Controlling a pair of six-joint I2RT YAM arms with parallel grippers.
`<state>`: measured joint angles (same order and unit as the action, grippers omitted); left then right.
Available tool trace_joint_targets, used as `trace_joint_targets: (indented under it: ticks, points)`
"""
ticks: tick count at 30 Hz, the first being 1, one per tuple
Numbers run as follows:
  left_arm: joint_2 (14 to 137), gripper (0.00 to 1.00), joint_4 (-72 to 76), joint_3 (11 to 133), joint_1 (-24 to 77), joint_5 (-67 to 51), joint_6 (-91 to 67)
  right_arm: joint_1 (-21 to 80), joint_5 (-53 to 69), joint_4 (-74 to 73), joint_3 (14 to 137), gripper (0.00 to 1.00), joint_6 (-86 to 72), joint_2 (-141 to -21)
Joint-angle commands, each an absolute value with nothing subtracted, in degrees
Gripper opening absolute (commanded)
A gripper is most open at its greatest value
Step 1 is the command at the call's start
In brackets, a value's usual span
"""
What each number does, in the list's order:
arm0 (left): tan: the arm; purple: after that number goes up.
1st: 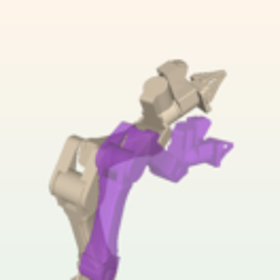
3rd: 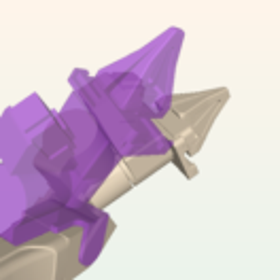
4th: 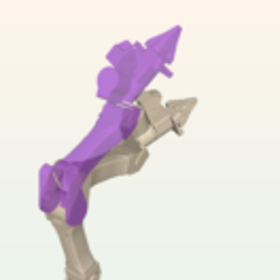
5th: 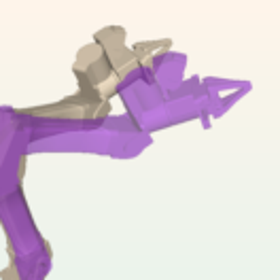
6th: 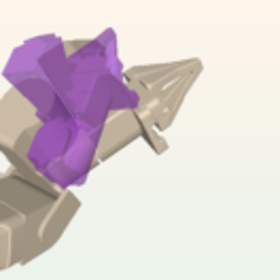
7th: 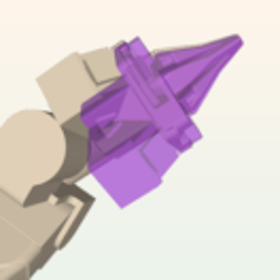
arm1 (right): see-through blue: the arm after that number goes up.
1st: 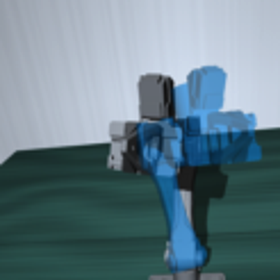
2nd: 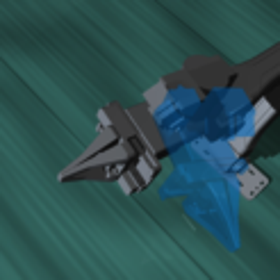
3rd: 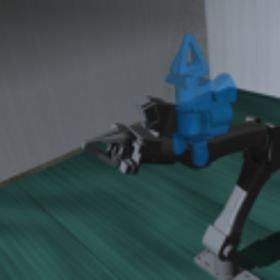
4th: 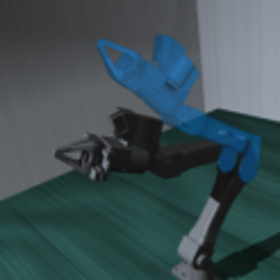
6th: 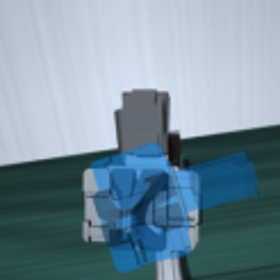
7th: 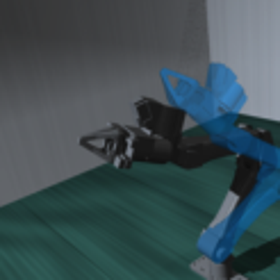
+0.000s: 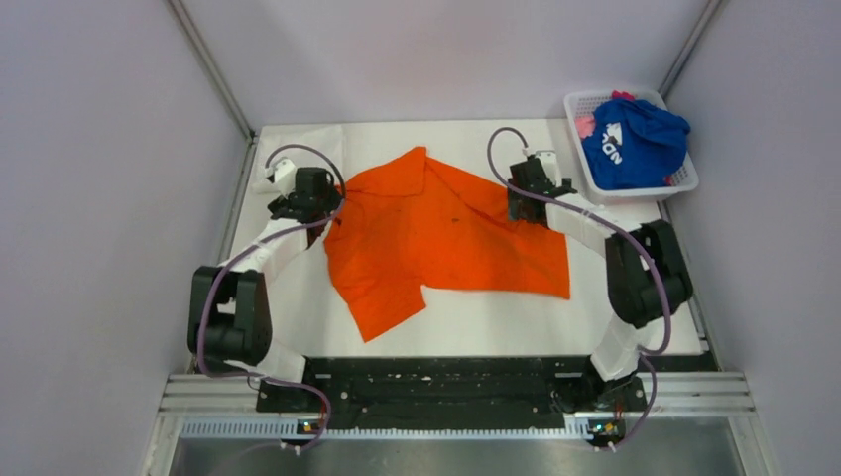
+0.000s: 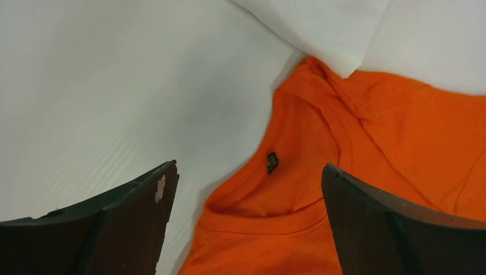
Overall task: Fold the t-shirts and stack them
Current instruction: Flatten out the tshirt
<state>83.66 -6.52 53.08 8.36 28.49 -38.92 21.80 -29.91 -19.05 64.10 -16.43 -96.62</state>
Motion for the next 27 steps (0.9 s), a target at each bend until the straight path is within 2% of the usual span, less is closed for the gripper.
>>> trace_joint_targets:
  ticks: [1, 5, 11, 18, 23, 27]
  points:
    - [86.9, 0.99, -8.4, 64.1, 7.9, 23.0, -42.5, 22.0, -33.9, -16.0, 76.8, 0.99, -18.0, -101.0]
    - [84.4, 0.99, -7.5, 62.9, 7.9, 19.1, -40.3, 21.9, -34.4, -15.9, 74.1, 0.99, -21.3, -97.1]
    - [74.8, 0.99, -10.2, 55.5, 8.9, 8.0, -40.8, 21.7, -31.6, -15.2, 62.9, 0.99, -28.3, -81.3]
    - [63.7, 0.99, -22.1, 45.3, 19.4, 5.5, -42.4, 20.8, -27.8, -15.1, 45.9, 0.99, -36.3, -61.5]
    - [59.3, 0.98, -35.1, 40.2, 26.4, 5.6, -46.6, 20.8, -29.2, -18.1, 39.1, 0.99, -40.5, -51.7]
    - [57.4, 0.9, -35.7, 35.6, 31.2, 2.6, -49.9, 20.7, -29.8, -18.3, 36.6, 0.99, -40.7, -48.0]
